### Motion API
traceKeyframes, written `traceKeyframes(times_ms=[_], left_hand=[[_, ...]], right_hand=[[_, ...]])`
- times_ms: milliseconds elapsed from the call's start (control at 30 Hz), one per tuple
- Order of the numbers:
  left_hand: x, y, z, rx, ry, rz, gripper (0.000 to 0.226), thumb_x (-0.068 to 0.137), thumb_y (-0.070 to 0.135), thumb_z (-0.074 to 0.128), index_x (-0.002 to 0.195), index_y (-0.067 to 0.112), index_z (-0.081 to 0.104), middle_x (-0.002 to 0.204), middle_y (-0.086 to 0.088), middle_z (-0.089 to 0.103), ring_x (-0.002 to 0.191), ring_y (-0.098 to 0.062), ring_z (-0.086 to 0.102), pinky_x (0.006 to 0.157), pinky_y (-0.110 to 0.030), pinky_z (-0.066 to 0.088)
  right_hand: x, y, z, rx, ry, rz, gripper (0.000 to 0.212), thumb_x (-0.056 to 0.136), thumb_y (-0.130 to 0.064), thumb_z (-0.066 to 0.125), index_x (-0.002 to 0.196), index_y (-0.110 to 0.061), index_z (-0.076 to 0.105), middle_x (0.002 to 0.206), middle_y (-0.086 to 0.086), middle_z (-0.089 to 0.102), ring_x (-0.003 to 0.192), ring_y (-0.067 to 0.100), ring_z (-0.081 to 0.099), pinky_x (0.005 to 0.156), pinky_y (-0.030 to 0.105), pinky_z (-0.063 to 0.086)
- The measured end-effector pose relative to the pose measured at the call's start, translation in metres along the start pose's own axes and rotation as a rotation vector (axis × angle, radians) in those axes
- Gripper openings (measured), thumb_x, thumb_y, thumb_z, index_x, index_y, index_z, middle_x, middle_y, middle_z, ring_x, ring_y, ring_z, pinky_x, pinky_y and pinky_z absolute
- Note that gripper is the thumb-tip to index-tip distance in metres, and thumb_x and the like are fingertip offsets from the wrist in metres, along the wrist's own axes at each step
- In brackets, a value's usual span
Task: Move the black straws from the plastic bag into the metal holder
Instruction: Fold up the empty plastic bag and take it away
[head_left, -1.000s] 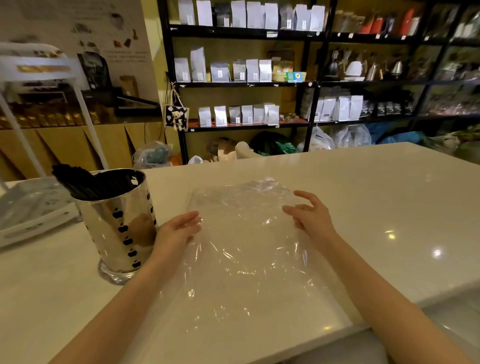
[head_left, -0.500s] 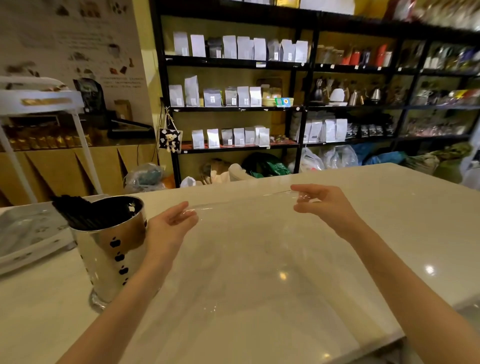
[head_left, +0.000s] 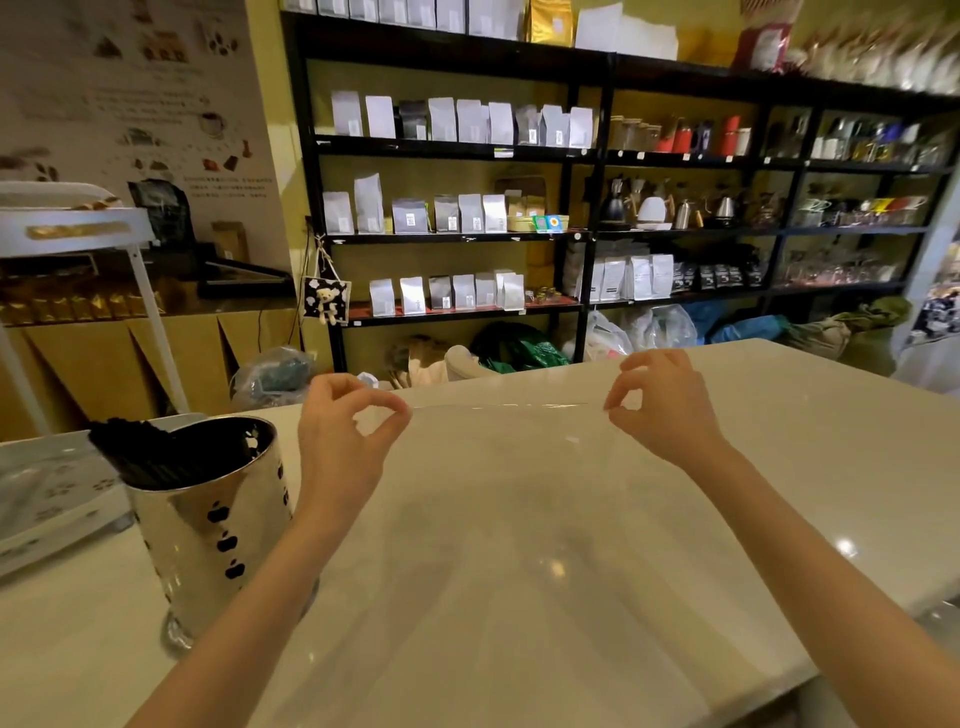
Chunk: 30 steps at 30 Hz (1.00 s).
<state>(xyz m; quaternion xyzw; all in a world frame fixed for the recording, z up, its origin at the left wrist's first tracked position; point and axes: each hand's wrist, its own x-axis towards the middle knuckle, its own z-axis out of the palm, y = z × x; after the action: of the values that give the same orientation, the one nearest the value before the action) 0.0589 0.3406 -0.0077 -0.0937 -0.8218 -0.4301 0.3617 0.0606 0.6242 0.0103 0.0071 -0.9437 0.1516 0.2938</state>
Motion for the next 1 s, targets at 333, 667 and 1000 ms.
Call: traceKeyframes(times_ms=[333, 667, 1000], left_hand=[[0.014, 0.015, -0.006, -0.233, -0.124, -0.113, 0.082, 0.065, 0.034, 0.076, 0.135, 0.028, 0.034, 0.135, 0.008, 0.044, 0.124, -0.014, 0.041, 0.101, -0.035, 0.036], [-0.001, -0.006, 0.009, -0.698, -0.851, -0.429, 0.045, 0.074, 0.019, 0.066, 0.116, 0.008, 0.058, 0.101, -0.007, 0.073, 0.091, -0.017, 0.07, 0.079, -0.025, 0.056], [-0.001, -0.01, 0.018, -0.865, -0.557, -0.657, 0.063, 0.084, 0.006, 0.057, 0.138, 0.013, 0.027, 0.072, -0.008, 0.076, 0.063, -0.018, 0.072, 0.057, -0.027, 0.059]], right_hand=[[0.0, -0.047, -0.012, 0.431, -0.175, -0.202, 0.01, 0.082, -0.013, 0.066, 0.089, -0.016, 0.071, 0.084, 0.0, 0.073, 0.08, 0.013, 0.066, 0.082, 0.026, 0.051], [0.001, -0.025, -0.011, 1.199, -0.318, 0.388, 0.011, 0.081, -0.006, 0.063, 0.09, -0.01, 0.069, 0.067, 0.0, 0.073, 0.061, 0.01, 0.068, 0.056, 0.023, 0.055], [-0.02, -0.024, 0.009, 1.231, -0.337, 0.434, 0.044, 0.087, -0.005, 0.058, 0.124, -0.024, 0.045, 0.082, 0.013, 0.075, 0.067, 0.019, 0.071, 0.055, 0.025, 0.056]])
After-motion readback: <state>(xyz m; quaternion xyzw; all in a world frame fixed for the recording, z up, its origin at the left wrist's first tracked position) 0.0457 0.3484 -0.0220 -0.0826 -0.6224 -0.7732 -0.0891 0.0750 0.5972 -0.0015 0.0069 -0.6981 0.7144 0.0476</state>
